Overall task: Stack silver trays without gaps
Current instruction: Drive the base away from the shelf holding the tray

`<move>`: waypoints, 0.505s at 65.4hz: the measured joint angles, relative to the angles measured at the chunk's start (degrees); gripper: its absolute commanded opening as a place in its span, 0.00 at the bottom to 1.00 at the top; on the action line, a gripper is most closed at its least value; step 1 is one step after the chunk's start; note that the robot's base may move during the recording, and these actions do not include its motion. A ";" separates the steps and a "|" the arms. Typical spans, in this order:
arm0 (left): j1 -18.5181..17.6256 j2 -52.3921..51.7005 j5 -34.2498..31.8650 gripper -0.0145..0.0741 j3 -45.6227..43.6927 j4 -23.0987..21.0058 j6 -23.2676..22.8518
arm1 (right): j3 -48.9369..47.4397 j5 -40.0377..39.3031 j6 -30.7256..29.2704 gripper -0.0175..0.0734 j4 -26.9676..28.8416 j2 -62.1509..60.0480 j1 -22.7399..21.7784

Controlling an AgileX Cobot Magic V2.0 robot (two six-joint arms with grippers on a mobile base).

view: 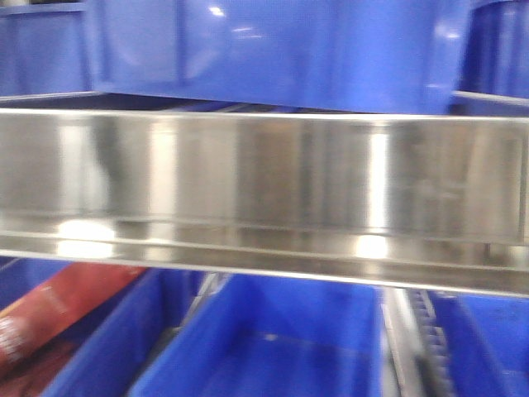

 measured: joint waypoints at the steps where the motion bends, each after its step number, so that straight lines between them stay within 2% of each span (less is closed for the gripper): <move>1: 0.00 0.00 0.00 0.15 0.00 0.00 0.00 | 0.00 0.00 0.00 0.11 0.00 0.00 0.00; 33: 0.00 -0.11 0.14 0.15 0.00 0.00 0.00 | 0.00 -0.11 0.00 0.11 0.00 0.00 0.00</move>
